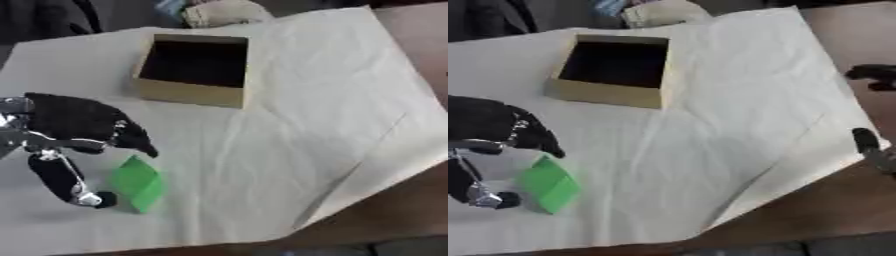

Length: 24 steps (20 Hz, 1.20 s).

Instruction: Pick up objects on the table and place them in the box.

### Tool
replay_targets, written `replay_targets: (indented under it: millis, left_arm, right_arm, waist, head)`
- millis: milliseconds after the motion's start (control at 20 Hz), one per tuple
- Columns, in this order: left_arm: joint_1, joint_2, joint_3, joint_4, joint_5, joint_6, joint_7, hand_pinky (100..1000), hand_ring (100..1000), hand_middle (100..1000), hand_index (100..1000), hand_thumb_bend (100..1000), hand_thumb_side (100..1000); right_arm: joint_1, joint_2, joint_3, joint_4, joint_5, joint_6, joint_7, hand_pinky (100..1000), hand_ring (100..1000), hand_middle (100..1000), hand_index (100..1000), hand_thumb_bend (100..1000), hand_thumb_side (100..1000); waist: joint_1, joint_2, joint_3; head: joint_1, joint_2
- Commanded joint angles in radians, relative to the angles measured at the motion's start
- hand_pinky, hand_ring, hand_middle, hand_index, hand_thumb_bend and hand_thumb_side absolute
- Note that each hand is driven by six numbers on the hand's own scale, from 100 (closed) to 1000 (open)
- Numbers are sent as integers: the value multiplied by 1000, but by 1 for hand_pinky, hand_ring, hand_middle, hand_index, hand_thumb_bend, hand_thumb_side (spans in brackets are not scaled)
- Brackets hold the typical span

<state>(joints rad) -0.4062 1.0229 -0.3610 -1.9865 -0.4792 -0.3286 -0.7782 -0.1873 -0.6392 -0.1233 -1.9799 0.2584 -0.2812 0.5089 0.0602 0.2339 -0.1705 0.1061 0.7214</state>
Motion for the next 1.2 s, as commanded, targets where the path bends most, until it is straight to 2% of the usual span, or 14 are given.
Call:
replay_targets:
  millis: [50, 100, 200, 350, 700, 1200]
  left_arm:
    - [-18, 26, -1, -12, -17, -52, -74, 866, 818, 802, 941, 443, 441]
    - [-21, 23, -5, -10, -27, -52, -78, 872, 828, 815, 950, 510, 449]
    - [-29, 17, -12, -6, -59, -56, -80, 873, 834, 825, 955, 575, 455]
    - [-39, 3, -22, 2, -118, -62, -62, 867, 833, 824, 952, 618, 453]
    - [-61, -45, -57, 73, -191, -71, 1, 855, 817, 802, 934, 580, 447]
    - [-82, -98, -96, 181, -225, -107, 14, 820, 761, 716, 878, 501, 425]
  right_arm:
    - [-7, -30, -10, -20, -4, 2, -1, 893, 1000, 901, 1000, 100, 121]
    - [-7, -30, -10, -20, -4, 2, -1, 893, 1000, 901, 1000, 100, 121]
    - [-7, -30, -9, -20, -5, 2, -1, 893, 1000, 901, 1000, 100, 122]
    - [-7, -30, -7, -20, -6, 1, 1, 893, 1000, 901, 1000, 100, 124]
    - [-8, -28, -6, -20, -8, 1, 2, 892, 1000, 898, 1000, 100, 125]
    - [-11, -26, -6, -20, -10, 1, 3, 892, 1000, 898, 1000, 100, 127]
  waist:
    - [-4, -14, 0]
    - [-4, -14, -1]
    - [-4, -14, -1]
    - [-4, -14, -1]
    - [-4, -13, -4]
    - [-4, -11, -7]
  head:
    - [1, 9]
    - [2, 9]
    - [2, 10]
    - [2, 10]
    - [4, 10]
    - [6, 10]
